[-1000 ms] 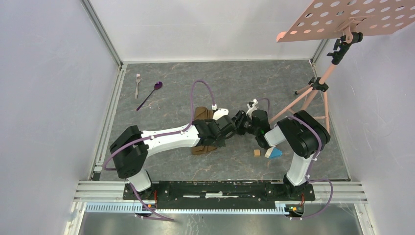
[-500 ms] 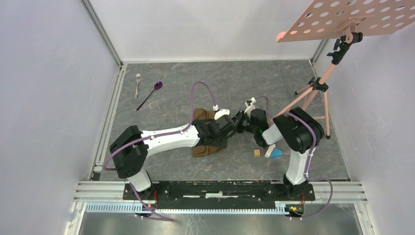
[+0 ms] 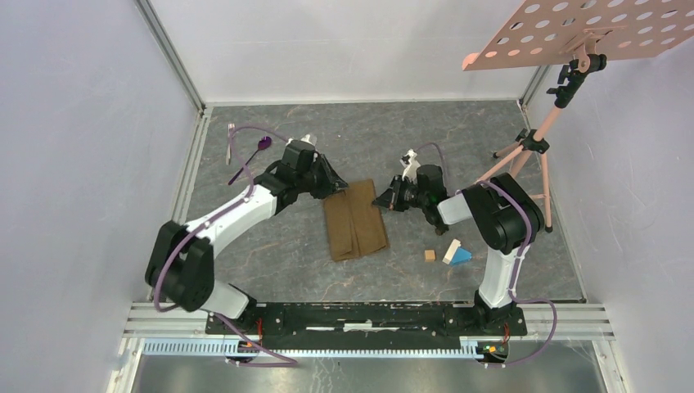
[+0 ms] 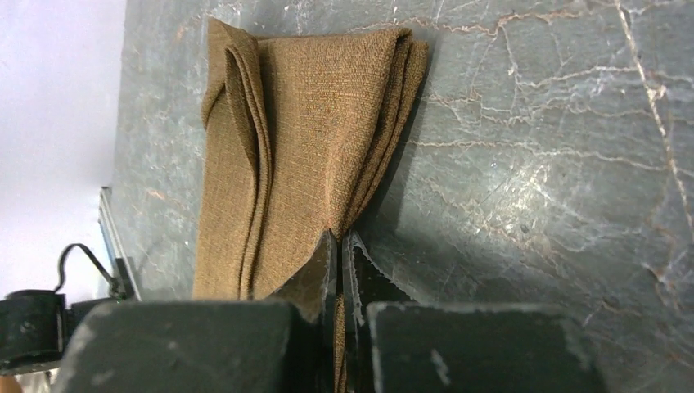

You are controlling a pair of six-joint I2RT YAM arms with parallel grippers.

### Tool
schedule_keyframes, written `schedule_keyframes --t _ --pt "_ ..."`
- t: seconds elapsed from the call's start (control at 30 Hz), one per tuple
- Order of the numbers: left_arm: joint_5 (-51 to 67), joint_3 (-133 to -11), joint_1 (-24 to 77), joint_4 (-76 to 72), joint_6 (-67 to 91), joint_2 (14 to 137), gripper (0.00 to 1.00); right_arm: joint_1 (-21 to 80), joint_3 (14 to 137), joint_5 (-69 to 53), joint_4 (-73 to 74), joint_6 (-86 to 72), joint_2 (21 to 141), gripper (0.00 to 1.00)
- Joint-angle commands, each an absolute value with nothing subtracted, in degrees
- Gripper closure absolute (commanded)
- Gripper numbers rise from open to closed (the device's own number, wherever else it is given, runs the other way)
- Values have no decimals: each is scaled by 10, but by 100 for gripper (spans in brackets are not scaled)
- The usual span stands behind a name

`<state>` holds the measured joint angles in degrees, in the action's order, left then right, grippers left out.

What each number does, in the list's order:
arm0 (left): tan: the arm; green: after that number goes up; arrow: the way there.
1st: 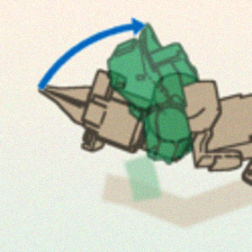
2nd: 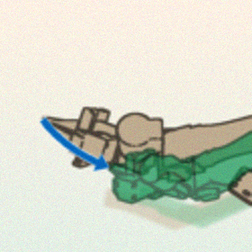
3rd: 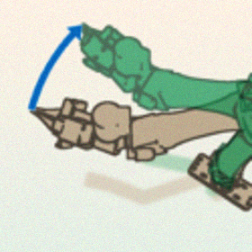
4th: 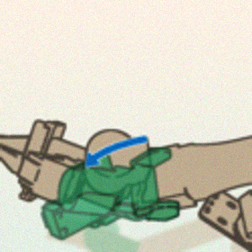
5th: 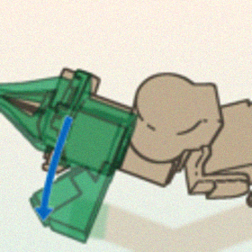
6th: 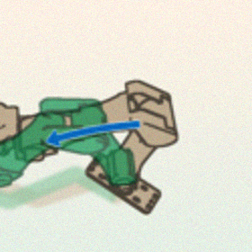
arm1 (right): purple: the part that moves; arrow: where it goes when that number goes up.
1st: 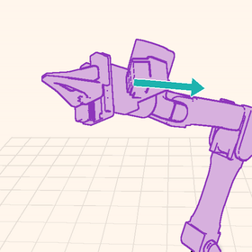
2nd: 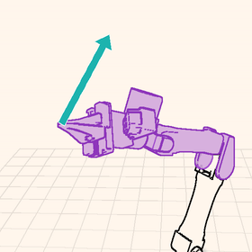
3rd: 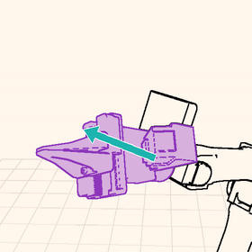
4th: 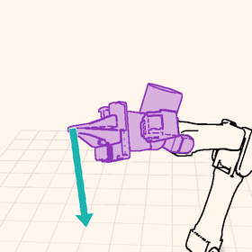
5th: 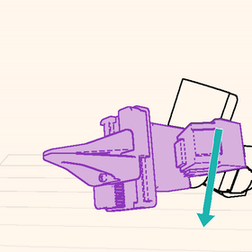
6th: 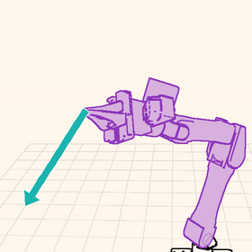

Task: Fold the napkin into a case and place the utensils inside
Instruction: Pass from the left arm to the right, then fold the 2/3-rectangle-folded napkin at the center of the board.

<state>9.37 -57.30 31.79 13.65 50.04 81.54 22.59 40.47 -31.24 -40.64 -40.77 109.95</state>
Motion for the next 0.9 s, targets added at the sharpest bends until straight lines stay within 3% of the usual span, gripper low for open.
schedule_keyframes --t 0.0,0.1,0.23,0.87 --pt "158 -551 279 25 555 889 80 223 441 -320 -337 -333 1099 100" --pt "149 -551 267 2 566 938 89 225 452 -309 -312 -321 1092 100" --pt "136 -534 265 -49 581 988 93 227 469 -293 -279 -305 1081 100" --pt "80 -479 265 -88 593 1044 97 371 535 -138 -187 -376 1008 100"
